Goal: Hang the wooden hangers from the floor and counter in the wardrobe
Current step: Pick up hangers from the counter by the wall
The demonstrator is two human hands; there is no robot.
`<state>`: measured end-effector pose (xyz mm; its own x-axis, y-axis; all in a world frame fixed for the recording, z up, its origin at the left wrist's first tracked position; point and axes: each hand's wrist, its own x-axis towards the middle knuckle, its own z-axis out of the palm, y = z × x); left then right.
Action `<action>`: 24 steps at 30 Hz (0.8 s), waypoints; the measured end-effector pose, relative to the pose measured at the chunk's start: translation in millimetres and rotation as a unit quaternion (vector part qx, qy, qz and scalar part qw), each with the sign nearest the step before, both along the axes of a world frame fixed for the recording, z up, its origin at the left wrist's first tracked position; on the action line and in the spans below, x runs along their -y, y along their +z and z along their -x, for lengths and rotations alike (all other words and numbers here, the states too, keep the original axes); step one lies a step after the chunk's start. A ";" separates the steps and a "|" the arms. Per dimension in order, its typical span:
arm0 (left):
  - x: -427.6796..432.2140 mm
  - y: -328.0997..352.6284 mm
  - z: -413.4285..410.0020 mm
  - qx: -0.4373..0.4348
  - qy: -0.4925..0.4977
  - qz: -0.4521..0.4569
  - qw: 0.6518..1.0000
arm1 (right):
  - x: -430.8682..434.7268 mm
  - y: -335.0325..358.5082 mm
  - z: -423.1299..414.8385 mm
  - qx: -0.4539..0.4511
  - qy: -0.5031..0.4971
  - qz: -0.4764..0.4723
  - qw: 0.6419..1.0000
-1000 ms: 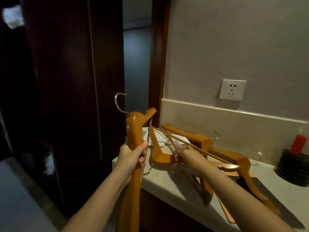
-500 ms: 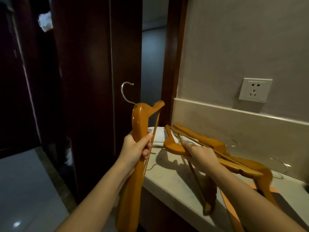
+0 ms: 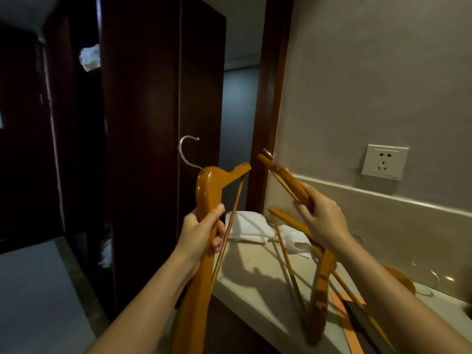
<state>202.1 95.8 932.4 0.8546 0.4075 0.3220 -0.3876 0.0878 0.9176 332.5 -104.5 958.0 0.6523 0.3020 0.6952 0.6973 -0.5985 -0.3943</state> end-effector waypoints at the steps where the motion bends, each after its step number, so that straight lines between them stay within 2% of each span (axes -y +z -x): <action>1: -1.7 1.0 4.0 -0.003 0.005 -0.005 1.000 | -2.8 5.1 6.9 -0.009 0.027 -0.024 0.999; 5: -15.2 3.9 27.3 -0.010 0.031 -0.046 0.998 | -22.0 19.4 40.5 -0.046 0.129 -0.102 0.985; 10: -45.1 3.0 77.7 0.006 0.067 -0.023 0.997 | -53.7 27.6 87.6 -0.110 0.216 -0.153 0.958; 17: -112.9 -38.2 179.9 -0.059 0.130 -0.026 0.989 | -119.3 -8.3 165.2 -0.221 0.298 -0.108 0.922; 24: -158.8 -120.9 296.8 -0.206 0.169 0.006 0.964 | -186.4 -106.8 248.5 -0.322 0.320 -0.027 0.891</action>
